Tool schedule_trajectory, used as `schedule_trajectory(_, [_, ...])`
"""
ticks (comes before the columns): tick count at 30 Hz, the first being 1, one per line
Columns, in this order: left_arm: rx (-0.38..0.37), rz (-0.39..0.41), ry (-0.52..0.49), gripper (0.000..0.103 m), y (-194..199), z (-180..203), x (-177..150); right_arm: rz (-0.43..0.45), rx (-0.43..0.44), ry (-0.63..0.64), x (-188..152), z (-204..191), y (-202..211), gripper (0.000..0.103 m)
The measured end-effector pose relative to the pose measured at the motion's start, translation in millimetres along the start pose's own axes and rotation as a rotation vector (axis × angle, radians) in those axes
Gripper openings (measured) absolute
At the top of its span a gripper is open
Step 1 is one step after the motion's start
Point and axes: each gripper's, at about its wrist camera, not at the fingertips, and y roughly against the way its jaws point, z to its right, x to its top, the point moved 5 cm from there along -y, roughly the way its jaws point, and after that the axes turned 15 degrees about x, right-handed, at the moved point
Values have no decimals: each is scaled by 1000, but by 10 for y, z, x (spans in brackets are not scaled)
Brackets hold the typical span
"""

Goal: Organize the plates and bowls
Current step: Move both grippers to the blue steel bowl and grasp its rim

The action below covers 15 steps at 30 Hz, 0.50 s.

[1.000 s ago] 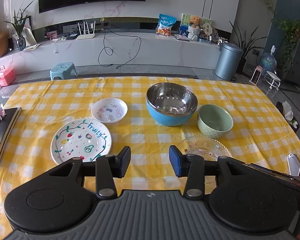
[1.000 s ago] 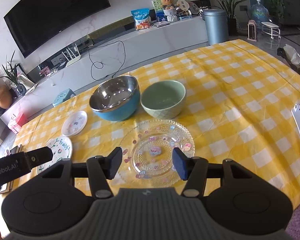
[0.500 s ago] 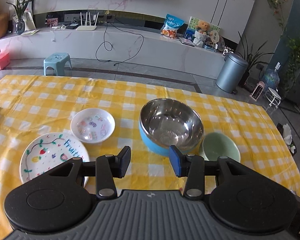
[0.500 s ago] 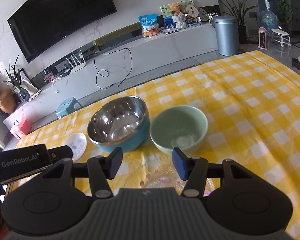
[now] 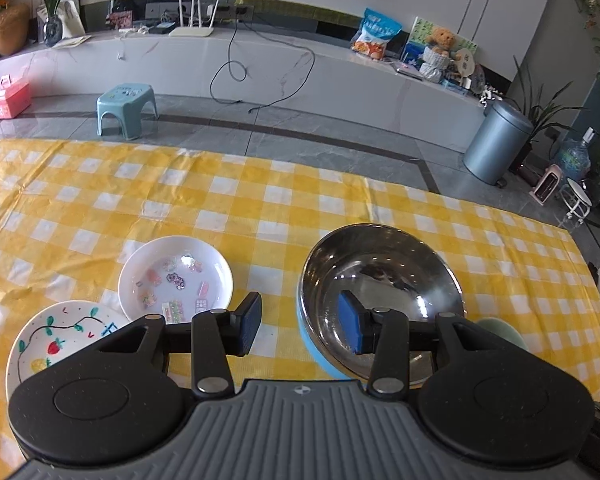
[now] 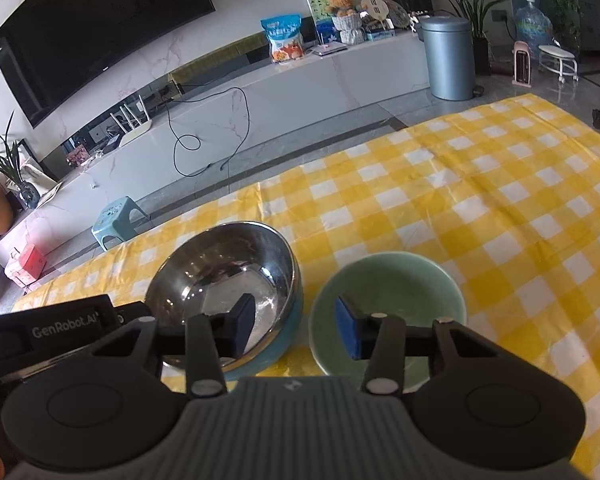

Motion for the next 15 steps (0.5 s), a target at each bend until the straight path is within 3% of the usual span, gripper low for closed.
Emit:
schedule_trajectory(5, [8, -29, 3, 47, -140, 44, 12, -7, 1, -16, 44, 28, -143, 38])
schedule_trajectory(12, [-5, -51, -9, 27, -235, 113, 6, -12, -27, -11, 39, 72, -246, 26])
schedule_trajectory(15, [-11, -59, -13, 17, -258, 137, -23, -2, -23, -15, 37, 91, -247, 26])
